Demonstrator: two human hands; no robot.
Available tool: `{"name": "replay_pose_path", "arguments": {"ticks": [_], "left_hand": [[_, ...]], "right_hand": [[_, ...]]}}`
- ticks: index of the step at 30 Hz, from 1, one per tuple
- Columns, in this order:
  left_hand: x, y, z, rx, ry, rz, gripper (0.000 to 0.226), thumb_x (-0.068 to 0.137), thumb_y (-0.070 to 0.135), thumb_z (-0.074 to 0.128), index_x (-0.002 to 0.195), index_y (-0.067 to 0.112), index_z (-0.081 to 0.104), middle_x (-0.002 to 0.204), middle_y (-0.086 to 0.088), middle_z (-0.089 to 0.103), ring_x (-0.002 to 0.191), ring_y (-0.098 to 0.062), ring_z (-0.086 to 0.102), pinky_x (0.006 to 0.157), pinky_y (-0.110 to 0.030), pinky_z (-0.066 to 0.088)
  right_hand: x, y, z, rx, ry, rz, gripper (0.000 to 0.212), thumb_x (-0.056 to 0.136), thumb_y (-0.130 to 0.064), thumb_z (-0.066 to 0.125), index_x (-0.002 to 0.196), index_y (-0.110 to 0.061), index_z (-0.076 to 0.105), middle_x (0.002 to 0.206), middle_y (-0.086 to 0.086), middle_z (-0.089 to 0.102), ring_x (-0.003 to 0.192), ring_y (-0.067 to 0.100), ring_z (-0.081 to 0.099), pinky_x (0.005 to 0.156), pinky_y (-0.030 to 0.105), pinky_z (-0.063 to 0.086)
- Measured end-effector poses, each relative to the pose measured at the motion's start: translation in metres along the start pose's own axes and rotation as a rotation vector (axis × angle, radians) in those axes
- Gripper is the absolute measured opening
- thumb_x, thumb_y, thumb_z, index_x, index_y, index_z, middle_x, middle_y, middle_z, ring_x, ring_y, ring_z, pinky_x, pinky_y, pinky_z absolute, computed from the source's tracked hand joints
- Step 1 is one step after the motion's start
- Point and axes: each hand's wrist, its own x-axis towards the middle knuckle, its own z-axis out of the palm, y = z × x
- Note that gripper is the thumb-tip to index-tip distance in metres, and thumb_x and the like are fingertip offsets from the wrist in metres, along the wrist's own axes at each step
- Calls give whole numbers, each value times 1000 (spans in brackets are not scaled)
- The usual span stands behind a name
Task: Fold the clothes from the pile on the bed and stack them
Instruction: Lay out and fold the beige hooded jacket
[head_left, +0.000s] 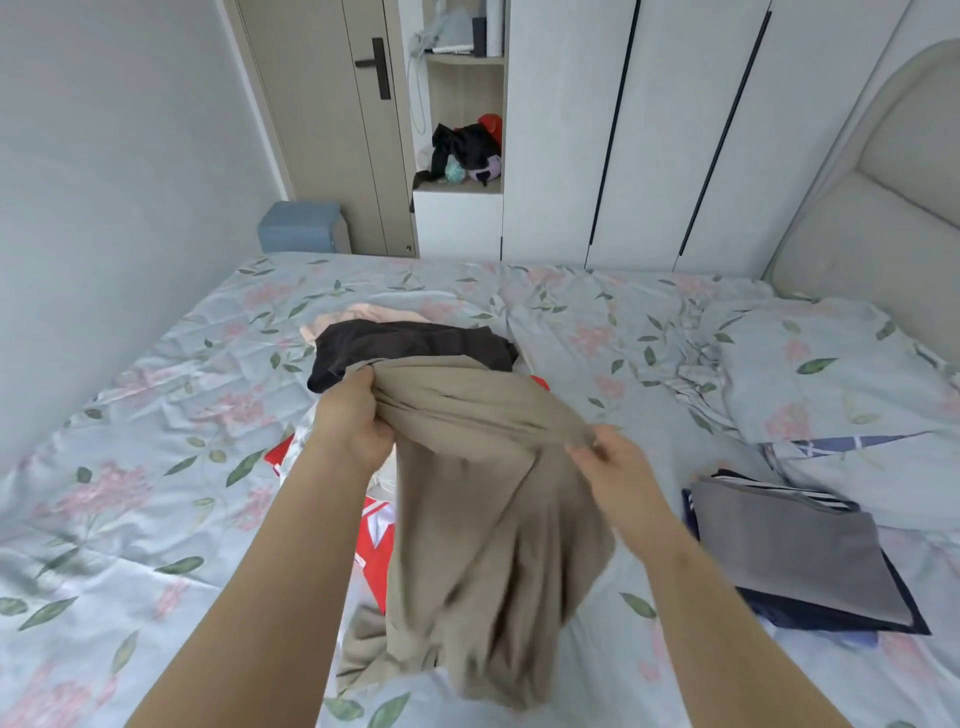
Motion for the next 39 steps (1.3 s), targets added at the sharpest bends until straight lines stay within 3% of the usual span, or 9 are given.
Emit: {"name": "replay_pose_path", "arguments": {"ticks": [4, 8, 14, 20, 24, 28, 32, 36, 39], "left_hand": [[2, 13, 3, 55, -117, 150, 26, 101, 16, 38, 120, 14, 56, 102, 0, 64, 83, -11, 61, 64, -24, 53], [-2, 17, 20, 105, -237, 291, 21, 101, 19, 42, 106, 17, 62, 99, 0, 68, 85, -13, 64, 68, -25, 53], [43, -59, -20, 407, -60, -1, 19, 98, 16, 43, 83, 13, 55, 80, -7, 52, 70, -20, 50, 62, -27, 40], [33, -109, -48, 750, -82, 64, 13, 94, 19, 53, 105, 11, 51, 92, -4, 55, 79, -18, 52, 72, -33, 46], [4, -123, -31, 752, -444, 416, 33, 83, 21, 69, 109, 10, 52, 103, 2, 56, 94, -12, 55, 82, -20, 43], [-12, -144, -22, 865, -825, 176, 72, 66, 43, 75, 129, 28, 45, 125, 13, 52, 117, -2, 51, 100, -25, 43], [-2, -140, -14, 1079, -687, 405, 13, 87, 23, 64, 87, 32, 54, 84, 11, 59, 85, -9, 58, 78, -15, 45], [9, -119, -13, 1043, -641, 371, 21, 91, 27, 56, 91, 5, 56, 84, -8, 59, 80, -19, 56, 81, -39, 46], [3, -89, -4, 838, -602, 254, 21, 94, 24, 56, 81, 8, 54, 71, -2, 57, 65, -13, 53, 65, -29, 44]], "right_hand": [[8, -87, -32, 163, 134, -318, 14, 86, -18, 54, 79, -6, 53, 77, 20, 53, 72, 13, 45, 70, 29, 38], [4, -129, -45, 197, 190, -481, 15, 90, -15, 51, 77, -22, 55, 73, -4, 56, 71, 2, 49, 68, 17, 39], [8, -27, -27, -454, -86, 20, 40, 95, -15, 50, 60, -17, 32, 61, -1, 36, 59, 14, 35, 50, 16, 27], [-6, -4, -23, -100, -55, 271, 31, 97, -10, 46, 66, -17, 47, 69, 0, 48, 62, 12, 41, 52, 22, 28], [6, -18, -17, 164, 124, 345, 19, 96, -10, 48, 78, -9, 55, 80, 6, 55, 76, 19, 48, 61, 24, 37], [16, -39, -11, 532, 186, 424, 19, 98, -9, 46, 112, -6, 58, 115, 13, 61, 102, 25, 57, 90, 35, 48], [21, -43, -13, 639, 163, 455, 15, 98, -12, 47, 108, -6, 57, 125, 22, 58, 93, 24, 59, 88, 38, 49], [17, -20, -24, 540, 220, 497, 20, 96, -14, 51, 114, -6, 53, 109, 15, 59, 93, 29, 59, 75, 39, 54], [8, -11, -31, 176, 219, 263, 27, 89, -14, 58, 114, -18, 48, 98, 1, 58, 81, 19, 57, 72, 32, 45]]}}
